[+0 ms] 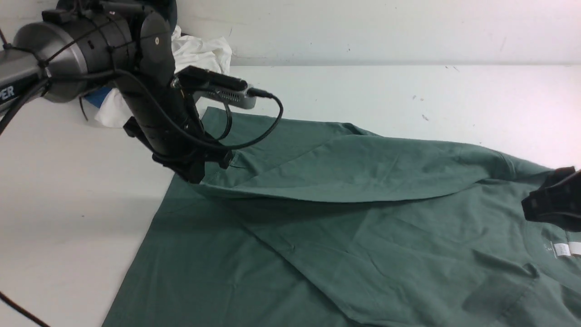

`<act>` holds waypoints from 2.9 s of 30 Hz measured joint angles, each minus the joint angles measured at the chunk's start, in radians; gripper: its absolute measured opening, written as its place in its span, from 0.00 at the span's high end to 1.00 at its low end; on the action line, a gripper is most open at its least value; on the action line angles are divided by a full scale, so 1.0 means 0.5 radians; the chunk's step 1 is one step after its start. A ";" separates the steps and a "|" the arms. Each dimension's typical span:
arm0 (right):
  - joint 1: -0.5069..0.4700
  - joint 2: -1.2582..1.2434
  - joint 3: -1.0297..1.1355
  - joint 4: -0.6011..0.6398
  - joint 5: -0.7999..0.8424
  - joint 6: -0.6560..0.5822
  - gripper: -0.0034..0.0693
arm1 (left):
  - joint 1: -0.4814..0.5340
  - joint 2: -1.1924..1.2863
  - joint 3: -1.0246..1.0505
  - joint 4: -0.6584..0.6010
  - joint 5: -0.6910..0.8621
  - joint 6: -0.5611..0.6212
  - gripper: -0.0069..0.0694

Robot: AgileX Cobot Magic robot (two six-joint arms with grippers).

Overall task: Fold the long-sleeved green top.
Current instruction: Use the left arm to drag and drop the cuff onto the cuff closest to the left arm, then use both arms simultaneously to clamp the lower edge of the clothing fabric

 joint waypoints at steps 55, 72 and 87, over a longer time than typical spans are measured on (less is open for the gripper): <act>0.782 -0.250 0.107 0.070 0.495 -0.178 0.52 | -0.350 -0.557 1.597 0.377 -0.334 1.215 0.39; 0.782 -0.184 0.118 -0.230 0.493 -0.400 0.49 | -0.356 -0.716 1.601 0.514 -0.283 0.937 0.91; 0.782 0.332 0.792 -0.813 -0.139 -0.749 0.26 | -0.356 -1.042 1.611 0.438 -0.238 0.756 0.91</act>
